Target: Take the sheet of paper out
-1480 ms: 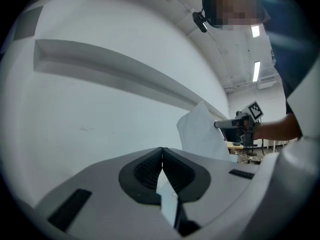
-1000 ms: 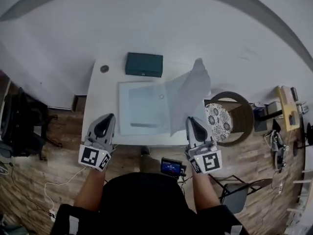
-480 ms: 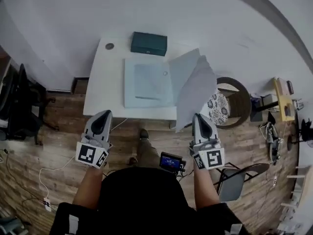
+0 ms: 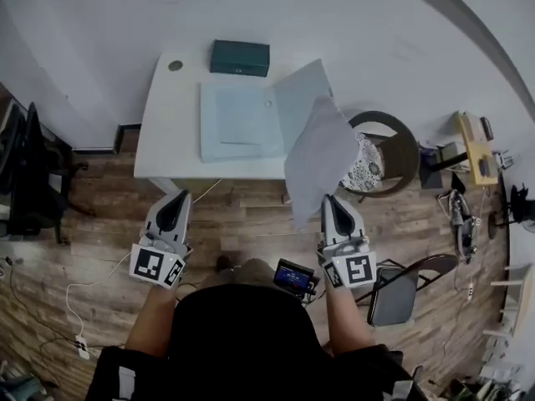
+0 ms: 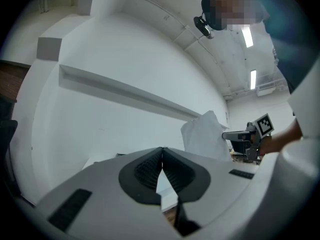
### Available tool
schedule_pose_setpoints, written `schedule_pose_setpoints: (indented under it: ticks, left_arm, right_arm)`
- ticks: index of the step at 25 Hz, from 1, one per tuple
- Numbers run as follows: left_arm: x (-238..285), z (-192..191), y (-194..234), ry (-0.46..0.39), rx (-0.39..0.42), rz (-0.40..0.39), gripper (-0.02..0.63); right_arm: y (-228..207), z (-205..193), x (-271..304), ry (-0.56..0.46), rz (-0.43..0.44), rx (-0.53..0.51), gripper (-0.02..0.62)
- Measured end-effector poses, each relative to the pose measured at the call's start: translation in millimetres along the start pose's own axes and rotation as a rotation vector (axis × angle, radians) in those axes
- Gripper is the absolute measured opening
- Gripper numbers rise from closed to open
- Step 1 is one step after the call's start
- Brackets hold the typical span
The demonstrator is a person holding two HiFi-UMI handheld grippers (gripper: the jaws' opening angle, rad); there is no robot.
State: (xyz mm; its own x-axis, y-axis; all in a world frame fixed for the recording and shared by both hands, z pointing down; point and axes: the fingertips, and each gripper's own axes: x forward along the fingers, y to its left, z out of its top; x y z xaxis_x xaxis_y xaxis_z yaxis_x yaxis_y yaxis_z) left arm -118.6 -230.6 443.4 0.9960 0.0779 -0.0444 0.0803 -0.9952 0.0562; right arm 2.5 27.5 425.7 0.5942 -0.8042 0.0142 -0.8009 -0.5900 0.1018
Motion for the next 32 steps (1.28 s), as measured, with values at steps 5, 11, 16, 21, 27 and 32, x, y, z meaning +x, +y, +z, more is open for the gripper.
schedule_pose_setpoints:
  ticks: [5,11,16,21,27,32]
  left_arm:
    - [-9.4,4.5,-30.4,0.010,0.012,-0.009,0.003]
    - [-28.2,9.2,-72.8,0.017,0.009,0.008,0.003]
    - [-52.0,7.7,-120.7,0.018,0.025,0.008,0.003]
    - [-77.3,2.4,-163.4,0.023,0.010,0.024,0.003]
    - [-105.2,-5.8,-198.3,0.049,0.006,0.049,0.003]
    - [-121.0,-7.7,-216.2,0.073,0.018,0.048,0.003]
  right_arm:
    - [-5.9,-10.0,-28.1,-0.002,0.000,0.028,0.011]
    - [-15.7,-13.5,-66.3,-0.005,0.028,0.024,0.011]
    - [-14.4,-21.4,-108.5,0.004,0.066,0.020,0.011]
    - [-10.5,-32.5,-154.6,0.009,0.087,0.037,0.011]
    - [-4.0,-47.4,-197.2,0.006,0.108,0.065,0.011]
    - [5.5,-55.2,-217.2,0.006,0.125,0.073,0.011]
